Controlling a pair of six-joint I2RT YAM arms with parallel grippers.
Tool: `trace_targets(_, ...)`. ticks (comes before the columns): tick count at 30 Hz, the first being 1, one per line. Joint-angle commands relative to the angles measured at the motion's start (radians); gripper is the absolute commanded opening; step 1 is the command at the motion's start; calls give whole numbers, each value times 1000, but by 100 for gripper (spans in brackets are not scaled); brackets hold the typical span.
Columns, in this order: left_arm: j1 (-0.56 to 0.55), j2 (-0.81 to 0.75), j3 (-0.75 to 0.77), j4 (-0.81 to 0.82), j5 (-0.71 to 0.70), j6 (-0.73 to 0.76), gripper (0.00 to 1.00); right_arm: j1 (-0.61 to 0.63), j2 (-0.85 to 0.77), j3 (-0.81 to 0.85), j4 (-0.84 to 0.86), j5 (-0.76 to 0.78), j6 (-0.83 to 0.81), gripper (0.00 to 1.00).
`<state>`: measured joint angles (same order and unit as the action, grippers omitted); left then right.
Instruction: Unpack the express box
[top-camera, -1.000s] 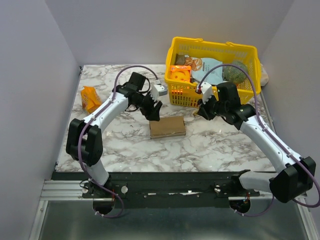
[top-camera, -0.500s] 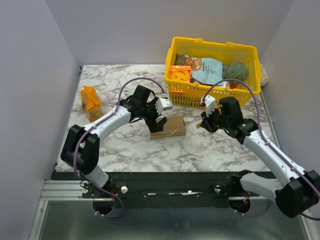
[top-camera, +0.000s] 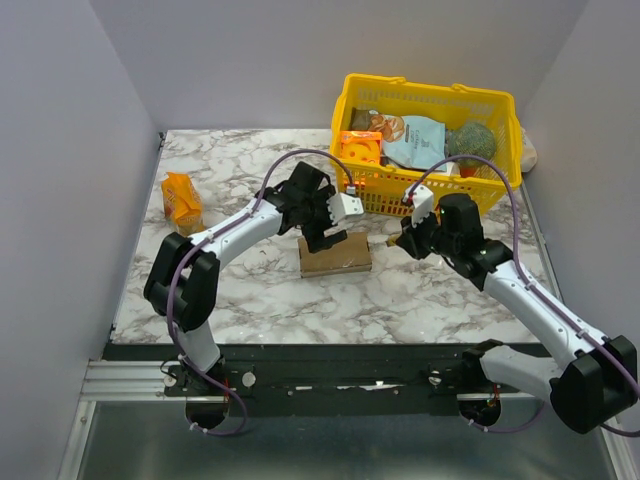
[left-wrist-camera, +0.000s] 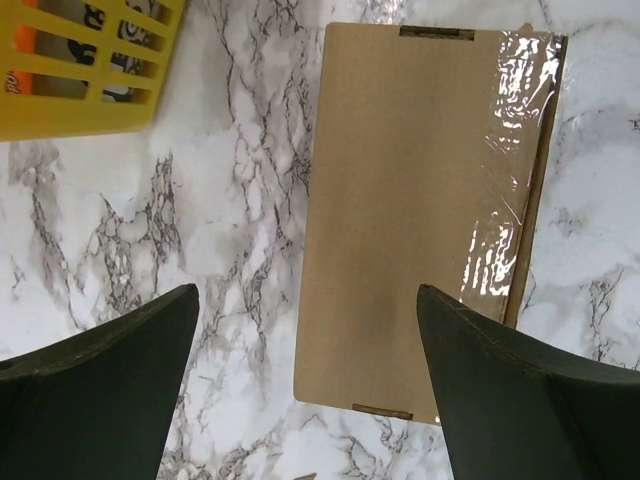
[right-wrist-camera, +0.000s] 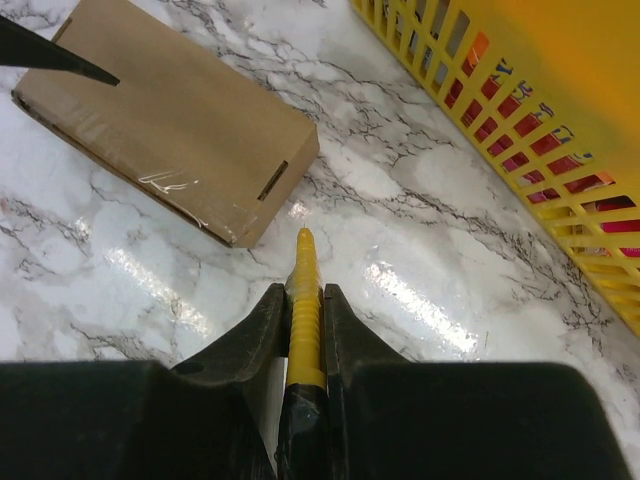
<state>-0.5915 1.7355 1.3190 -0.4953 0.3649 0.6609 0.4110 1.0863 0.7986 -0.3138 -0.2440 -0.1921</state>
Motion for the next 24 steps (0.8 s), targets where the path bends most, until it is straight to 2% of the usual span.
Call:
trace_targets(1, -4, 18, 5, -3, -14, -40, 98, -1, 12, 22, 44, 3, 11, 0)
trace_targets(5, 30, 36, 37, -17, 78, -131, 92, -1, 6, 36, 1, 5, 11, 0)
trace_targets(10, 84, 67, 26, 41, 78, -239, 89, -1, -11, 51, -41, 6, 14, 0)
trace_targets(13, 136, 105, 55, 46, 149, -308, 85, -1, -19, 48, -56, 15, 17, 0)
trace_targets(16, 177, 150, 88, 8, 268, -299, 79, -3, -22, 57, -79, 17, 20, 0)
trace_targets(18, 197, 192, 126, -32, 398, -284, 76, -3, -22, 60, -90, 18, 20, 0)
trace_targets(24, 217, 265, 187, -169, 532, -216, 71, -1, -3, 74, -91, 32, 8, 0)
